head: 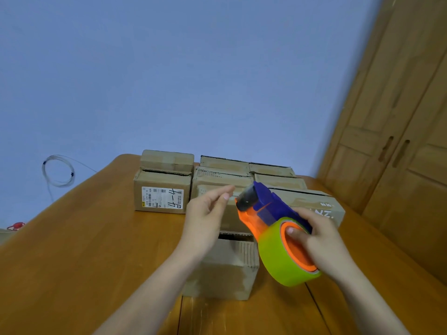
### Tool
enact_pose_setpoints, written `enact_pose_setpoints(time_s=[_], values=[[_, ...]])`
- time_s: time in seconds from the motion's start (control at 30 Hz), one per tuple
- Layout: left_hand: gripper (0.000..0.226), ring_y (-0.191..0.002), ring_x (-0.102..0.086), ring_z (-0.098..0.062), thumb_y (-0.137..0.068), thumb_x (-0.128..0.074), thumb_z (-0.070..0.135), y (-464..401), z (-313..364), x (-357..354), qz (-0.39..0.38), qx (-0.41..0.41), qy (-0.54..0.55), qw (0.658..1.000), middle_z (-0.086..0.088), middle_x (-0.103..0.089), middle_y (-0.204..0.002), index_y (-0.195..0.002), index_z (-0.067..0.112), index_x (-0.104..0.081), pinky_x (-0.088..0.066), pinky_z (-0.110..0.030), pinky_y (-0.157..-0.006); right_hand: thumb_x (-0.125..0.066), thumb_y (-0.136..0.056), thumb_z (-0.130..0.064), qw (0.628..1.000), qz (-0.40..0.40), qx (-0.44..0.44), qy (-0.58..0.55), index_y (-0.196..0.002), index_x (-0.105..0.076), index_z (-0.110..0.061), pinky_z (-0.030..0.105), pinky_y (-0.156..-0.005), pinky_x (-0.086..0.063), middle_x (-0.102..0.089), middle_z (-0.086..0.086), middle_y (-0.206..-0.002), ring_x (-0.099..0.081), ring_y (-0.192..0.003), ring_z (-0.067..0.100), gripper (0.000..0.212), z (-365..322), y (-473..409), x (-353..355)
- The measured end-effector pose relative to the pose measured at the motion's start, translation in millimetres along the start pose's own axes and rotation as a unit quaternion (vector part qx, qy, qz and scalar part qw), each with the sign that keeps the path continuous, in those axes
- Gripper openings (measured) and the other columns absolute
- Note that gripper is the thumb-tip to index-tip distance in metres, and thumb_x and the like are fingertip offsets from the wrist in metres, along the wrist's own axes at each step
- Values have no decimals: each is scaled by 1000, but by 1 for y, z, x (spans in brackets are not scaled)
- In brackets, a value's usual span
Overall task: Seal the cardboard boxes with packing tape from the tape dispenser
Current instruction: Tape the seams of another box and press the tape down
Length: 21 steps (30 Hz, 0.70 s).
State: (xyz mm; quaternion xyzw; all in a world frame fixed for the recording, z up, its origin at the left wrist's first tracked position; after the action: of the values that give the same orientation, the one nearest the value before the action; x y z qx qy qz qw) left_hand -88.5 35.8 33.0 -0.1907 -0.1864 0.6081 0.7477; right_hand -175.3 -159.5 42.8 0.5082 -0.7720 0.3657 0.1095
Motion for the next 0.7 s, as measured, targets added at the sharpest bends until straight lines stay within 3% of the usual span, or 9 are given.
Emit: enact_pose_setpoints(time_s=[0.07,0.13,0.2,0.27,0.43,0.7], values=[[23,-100,-60,2,-98,-48,14,4,1,1,30,-10,-25,999,10,-68,-103,-104,24,-68,-42,-4,-81,-66,-82,-4,999,15,34,4,-90,-57,-44,2,-68,-39,-66,-23,-85,-56,-88,-13,42,-7,0,2],[23,-82,-58,-5,-98,-47,20,8,2,2,56,14,-24,998,10,-65,-84,-84,24,-65,-43,-13,-72,-65,-78,-8,996,31,70,34,-91,-59,-41,1,-71,-38,-65,-25,-86,-54,-90,-15,36,-13,0,4],[35,-63,-50,-7,-98,-46,31,6,-2,-3,36,83,20,996,10,-55,-63,-69,17,-60,-40,-22,-66,-64,-78,-4,991,48,100,73,-97,-63,-31,0,-75,-35,-61,-24,-91,-51,-94,-17,33,-15,-1,5],[44,-54,-43,-7,-95,-46,43,5,-3,-10,-7,148,58,987,10,-48,-53,-65,13,-56,-38,-22,-63,-58,-73,-10,985,61,122,104,-103,-65,-23,-1,-79,-33,-58,-22,-96,-48,-96,-18,33,-16,-2,5],[40,-52,-45,-8,-88,-57,43,0,-5,-15,-58,183,96,977,10,-50,-49,-62,14,-54,-41,-24,-61,-54,-72,-11,981,71,137,119,-107,-64,-21,6,-81,-37,-60,-12,-97,-49,-92,-2,37,-15,-2,6],[23,-55,-51,-7,-87,-63,31,3,-12,-18,-99,240,137,956,8,-58,-59,-72,14,-61,-51,-33,-75,-53,-75,-8,974,84,142,152,-110,-67,-11,16,-80,-38,-60,-6,-97,-53,-94,14,38,-14,-1,8]])
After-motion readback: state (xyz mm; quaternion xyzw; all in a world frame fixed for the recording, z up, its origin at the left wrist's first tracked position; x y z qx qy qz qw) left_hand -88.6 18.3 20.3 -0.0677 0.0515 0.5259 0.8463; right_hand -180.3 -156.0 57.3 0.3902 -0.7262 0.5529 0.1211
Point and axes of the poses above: each hand's wrist, its own y-axis away from the middle knuckle, its own x-axis out of the back of the hand, z = x × y, the point moved 7 cm from there along -y, towards the middle knuckle
